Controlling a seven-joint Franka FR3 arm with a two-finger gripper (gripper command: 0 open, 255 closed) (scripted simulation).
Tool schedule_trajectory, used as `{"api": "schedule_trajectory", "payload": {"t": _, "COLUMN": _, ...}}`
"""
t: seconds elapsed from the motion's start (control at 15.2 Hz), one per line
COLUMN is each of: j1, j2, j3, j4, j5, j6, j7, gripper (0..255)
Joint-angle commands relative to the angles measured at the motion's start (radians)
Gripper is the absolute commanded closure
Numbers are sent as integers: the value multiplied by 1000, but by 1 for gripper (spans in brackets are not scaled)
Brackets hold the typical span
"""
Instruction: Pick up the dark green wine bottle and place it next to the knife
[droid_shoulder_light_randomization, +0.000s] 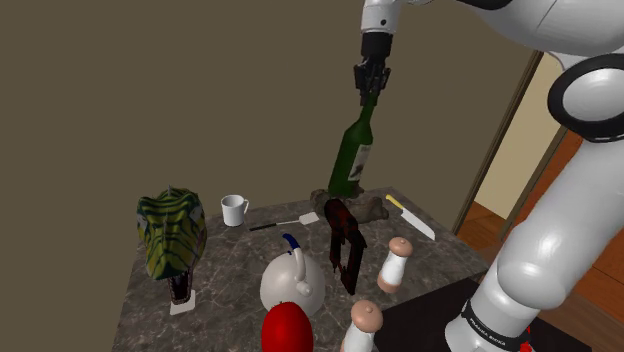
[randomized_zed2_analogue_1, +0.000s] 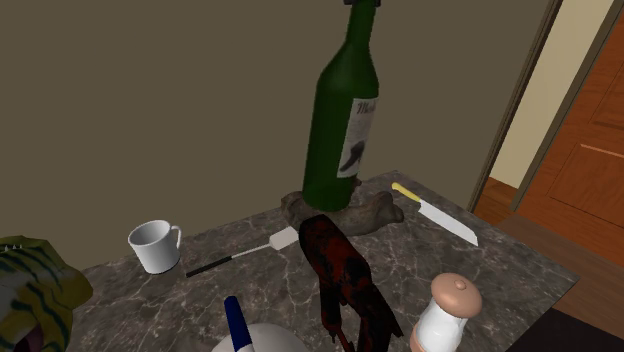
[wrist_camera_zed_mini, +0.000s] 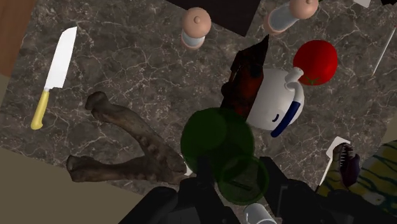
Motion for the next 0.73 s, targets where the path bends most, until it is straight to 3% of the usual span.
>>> {"api": "schedule_trajectory", "payload": {"t": 0.0, "j1": -12, "j2": -26, "j3": -14, "j4": 15, "j5": -4, "j6": -42, "j7": -26, "gripper": 255}}
{"api": "schedule_trajectory", "payload": {"t": 0.66, "j1": -76, "j2": -131, "j3": -115, "j4": 102, "j5": -47, "j6": -239, "j7": -202, "gripper": 255}}
